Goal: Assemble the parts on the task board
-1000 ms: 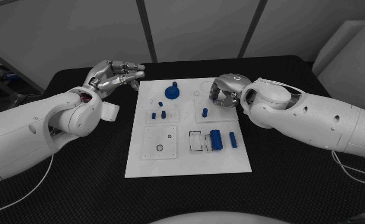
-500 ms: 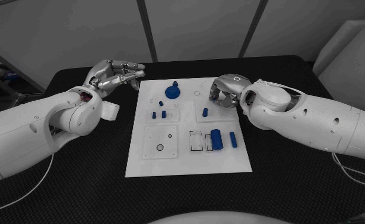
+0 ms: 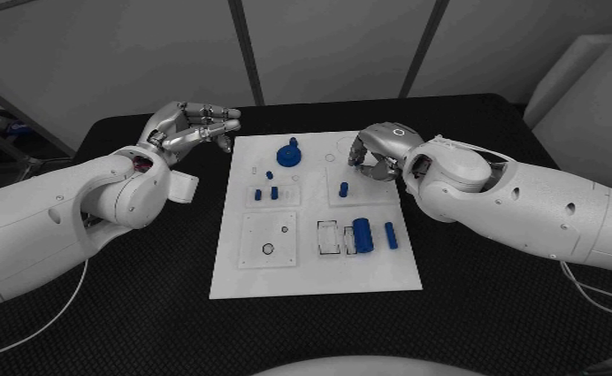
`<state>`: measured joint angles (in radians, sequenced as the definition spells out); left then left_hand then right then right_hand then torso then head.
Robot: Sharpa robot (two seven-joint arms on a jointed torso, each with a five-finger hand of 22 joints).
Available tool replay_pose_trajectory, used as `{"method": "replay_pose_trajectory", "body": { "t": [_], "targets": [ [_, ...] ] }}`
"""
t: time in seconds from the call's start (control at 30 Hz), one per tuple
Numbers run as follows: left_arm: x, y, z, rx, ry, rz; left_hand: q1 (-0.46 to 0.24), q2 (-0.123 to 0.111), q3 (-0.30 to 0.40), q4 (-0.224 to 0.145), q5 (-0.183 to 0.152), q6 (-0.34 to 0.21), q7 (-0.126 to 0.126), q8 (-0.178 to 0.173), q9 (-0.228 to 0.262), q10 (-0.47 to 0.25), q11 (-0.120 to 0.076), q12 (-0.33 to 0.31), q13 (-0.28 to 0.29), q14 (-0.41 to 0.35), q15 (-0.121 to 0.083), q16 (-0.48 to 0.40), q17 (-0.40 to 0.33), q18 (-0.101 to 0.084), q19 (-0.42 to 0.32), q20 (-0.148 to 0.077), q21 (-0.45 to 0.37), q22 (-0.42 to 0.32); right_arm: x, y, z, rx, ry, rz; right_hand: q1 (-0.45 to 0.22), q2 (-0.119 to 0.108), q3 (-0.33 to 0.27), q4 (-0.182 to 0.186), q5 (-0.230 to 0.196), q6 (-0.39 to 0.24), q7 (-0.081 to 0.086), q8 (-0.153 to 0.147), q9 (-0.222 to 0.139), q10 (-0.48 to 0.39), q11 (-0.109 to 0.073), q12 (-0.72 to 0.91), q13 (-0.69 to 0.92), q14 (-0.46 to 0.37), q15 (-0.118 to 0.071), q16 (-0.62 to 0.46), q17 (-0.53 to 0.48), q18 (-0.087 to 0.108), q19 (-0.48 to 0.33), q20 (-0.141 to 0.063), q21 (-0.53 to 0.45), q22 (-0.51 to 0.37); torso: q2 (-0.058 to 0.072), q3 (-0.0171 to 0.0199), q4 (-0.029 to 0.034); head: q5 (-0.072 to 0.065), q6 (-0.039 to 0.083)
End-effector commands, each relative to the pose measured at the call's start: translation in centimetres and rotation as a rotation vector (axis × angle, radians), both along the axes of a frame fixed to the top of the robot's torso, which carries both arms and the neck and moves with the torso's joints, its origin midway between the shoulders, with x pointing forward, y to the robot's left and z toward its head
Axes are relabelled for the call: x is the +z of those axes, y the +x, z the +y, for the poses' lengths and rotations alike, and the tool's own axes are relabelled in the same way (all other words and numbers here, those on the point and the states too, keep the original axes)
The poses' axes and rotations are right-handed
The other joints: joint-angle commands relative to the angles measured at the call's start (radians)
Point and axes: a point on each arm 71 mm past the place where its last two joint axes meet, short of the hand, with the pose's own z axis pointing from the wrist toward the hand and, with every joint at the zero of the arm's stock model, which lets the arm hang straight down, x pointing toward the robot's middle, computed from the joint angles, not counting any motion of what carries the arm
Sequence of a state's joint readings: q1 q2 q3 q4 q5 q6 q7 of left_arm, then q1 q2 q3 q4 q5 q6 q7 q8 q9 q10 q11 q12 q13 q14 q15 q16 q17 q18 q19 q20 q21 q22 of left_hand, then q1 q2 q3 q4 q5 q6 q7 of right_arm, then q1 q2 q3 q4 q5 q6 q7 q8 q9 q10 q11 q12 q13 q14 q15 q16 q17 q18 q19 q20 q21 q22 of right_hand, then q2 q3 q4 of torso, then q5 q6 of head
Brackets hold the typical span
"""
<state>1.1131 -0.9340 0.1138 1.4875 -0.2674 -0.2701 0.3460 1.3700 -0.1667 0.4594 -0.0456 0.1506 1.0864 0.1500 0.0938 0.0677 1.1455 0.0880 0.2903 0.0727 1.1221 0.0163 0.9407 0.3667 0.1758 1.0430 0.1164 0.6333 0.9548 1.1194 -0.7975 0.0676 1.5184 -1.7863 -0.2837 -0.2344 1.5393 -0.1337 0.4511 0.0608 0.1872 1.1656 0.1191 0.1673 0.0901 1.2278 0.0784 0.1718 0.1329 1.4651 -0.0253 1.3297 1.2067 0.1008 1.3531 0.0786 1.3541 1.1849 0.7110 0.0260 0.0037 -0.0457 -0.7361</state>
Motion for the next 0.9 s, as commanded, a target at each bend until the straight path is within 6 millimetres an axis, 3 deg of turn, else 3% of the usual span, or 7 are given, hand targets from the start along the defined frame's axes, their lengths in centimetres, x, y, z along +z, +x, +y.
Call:
{"method": "replay_pose_trajectory", "body": {
  "t": [0.03, 0.27, 0.5, 0.63, 0.9],
  "targets": [
    [0.1, 0.1, 0.0, -0.003, -0.005, 0.002, -0.001, 0.005, 0.004, -0.003, 0.005, 0.003, 0.006, -0.005, -0.002, -0.006, 0.0, 0.004, -0.002, -0.004, -0.002, -0.005, -0.002, 0.007, -0.006, 0.0, -0.004, -0.001, 0.7, -0.3, 0.2, 0.012, 0.034, -0.046, -0.01, -0.003, 0.004, -0.005, 0.005, 0.004, 0.002, -0.005, -0.001, 0.033, -0.03, -0.004, 0.002, 0.041, -0.005, 0.005, 0.0, -0.017, 0.007, -0.003, 0.003, 0.001, 0.0, 0.0, -0.0004, 0.0, 0.0],
    [0.0, 0.1, 0.1, -0.002, -0.003, 0.006, -0.002, 0.004, 0.004, -0.004, 0.005, 0.002, 0.007, -0.007, -0.002, -0.012, 0.002, 0.003, -0.003, -0.004, -0.001, -0.007, -0.004, 0.006, -0.006, 0.001, -0.005, -0.002, 1.4, -1.5, 0.7, 0.04, 0.069, -0.05, -0.015, -0.005, 0.011, -0.012, 0.007, 0.003, 0.003, -0.008, -0.001, 0.033, -0.028, -0.009, 0.003, 0.041, -0.004, 0.006, 0.001, -0.017, 0.008, -0.002, 0.005, 0.004, 0.0, -0.0007, -0.0005, 0.0, 0.002],
    [0.0, 0.1, 0.1, -0.002, -0.003, 0.006, -0.003, 0.004, 0.004, -0.004, 0.005, 0.001, 0.008, -0.007, -0.002, -0.014, 0.002, 0.002, -0.003, -0.004, -0.001, -0.008, -0.005, 0.006, -0.006, 0.001, -0.006, -0.002, 2.7, -3.6, 2.7, 0.116, 0.148, -0.056, -0.018, -0.006, 0.018, -0.021, 0.011, 0.003, 0.004, -0.011, -0.001, 0.034, -0.027, -0.014, 0.004, 0.04, -0.003, 0.006, -0.001, -0.018, 0.008, -0.001, 0.006, 0.005, 0.0, -0.0006, 0.0002, 0.012, 0.004],
    [0.0, 0.1, 0.0, -0.004, -0.004, 0.005, -0.003, 0.004, 0.004, -0.005, 0.005, 0.001, 0.008, -0.008, -0.002, -0.016, 0.003, 0.002, -0.003, -0.004, 0.0, -0.009, -0.005, 0.006, -0.006, 0.001, -0.006, -0.002, 3.4, -4.8, 4.5, 0.175, 0.203, -0.051, -0.022, -0.007, 0.023, -0.025, 0.015, 0.003, 0.006, -0.013, -0.001, 0.034, -0.026, -0.017, 0.005, 0.04, -0.002, 0.006, -0.002, -0.018, 0.01, -0.001, 0.009, 0.01, 0.0, -0.0017, 0.0003, 0.025, 0.005],
    [0.0, 0.1, -0.5, -0.011, -0.009, 0.004, -0.003, 0.004, 0.004, -0.005, 0.005, 0.001, 0.008, -0.008, -0.002, -0.016, 0.003, 0.002, -0.003, -0.004, 0.0, -0.009, -0.005, 0.006, -0.006, 0.001, -0.006, -0.002, 3.7, -5.6, 7.7, 0.255, 0.285, -0.017, -0.029, -0.006, 0.03, -0.031, 0.018, 0.001, 0.008, -0.017, -0.001, 0.033, -0.024, -0.023, 0.006, 0.039, -0.001, 0.005, -0.006, -0.027, 0.032, 0.001, 0.032, 0.051, 0.0, -0.0038, 0.0017, 0.066, 0.0]
  ]
}}
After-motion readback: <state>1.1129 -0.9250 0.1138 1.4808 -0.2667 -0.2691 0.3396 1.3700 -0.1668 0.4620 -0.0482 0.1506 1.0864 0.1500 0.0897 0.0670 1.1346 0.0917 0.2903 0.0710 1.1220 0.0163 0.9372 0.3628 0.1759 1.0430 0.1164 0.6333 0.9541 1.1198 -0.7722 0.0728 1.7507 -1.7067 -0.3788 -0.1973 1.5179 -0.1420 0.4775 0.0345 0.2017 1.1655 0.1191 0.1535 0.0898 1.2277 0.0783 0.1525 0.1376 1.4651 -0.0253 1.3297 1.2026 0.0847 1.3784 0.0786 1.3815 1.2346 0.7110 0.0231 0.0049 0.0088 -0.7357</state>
